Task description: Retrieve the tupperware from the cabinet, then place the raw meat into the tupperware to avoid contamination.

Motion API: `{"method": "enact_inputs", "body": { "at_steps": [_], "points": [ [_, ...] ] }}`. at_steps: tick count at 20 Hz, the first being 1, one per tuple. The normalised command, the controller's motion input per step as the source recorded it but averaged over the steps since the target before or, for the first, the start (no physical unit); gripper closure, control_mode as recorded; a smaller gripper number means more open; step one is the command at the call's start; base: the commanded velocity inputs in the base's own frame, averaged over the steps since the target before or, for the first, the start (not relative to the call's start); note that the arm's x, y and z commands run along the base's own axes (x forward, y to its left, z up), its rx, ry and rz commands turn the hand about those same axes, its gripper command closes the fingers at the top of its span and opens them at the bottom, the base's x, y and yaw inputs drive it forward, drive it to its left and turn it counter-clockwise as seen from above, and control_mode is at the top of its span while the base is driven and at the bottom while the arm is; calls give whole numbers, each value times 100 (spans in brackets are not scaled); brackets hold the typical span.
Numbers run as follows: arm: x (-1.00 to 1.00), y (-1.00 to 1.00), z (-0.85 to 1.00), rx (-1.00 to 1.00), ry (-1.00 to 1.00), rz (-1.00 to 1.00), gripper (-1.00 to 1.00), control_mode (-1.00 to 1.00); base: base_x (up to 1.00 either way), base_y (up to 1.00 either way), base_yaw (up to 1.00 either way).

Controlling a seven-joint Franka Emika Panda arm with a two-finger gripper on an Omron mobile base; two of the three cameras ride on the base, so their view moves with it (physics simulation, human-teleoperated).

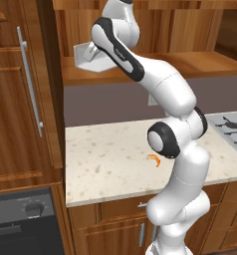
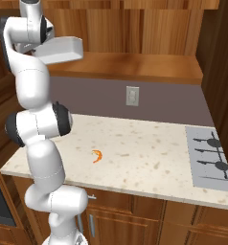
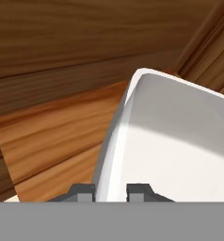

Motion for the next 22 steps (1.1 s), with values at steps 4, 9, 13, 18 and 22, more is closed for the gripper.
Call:
{"method": "enact_inputs", "body": {
  "at_steps": [4, 9, 13, 18, 22],
  "points": [
    [-30, -8, 0, 0, -2, 0, 100, -100, 0, 0, 0],
    [-39, -14, 2, 0, -3, 0, 100, -100, 0, 0, 0],
    [-47, -19, 0, 0, -2, 0, 100, -100, 0, 0, 0],
    [-53, -25, 0, 0, -1, 0, 100, -100, 0, 0, 0],
    [-53, -24, 0, 0, 0, 0, 100, -100, 0, 0, 0]
  ]
}}
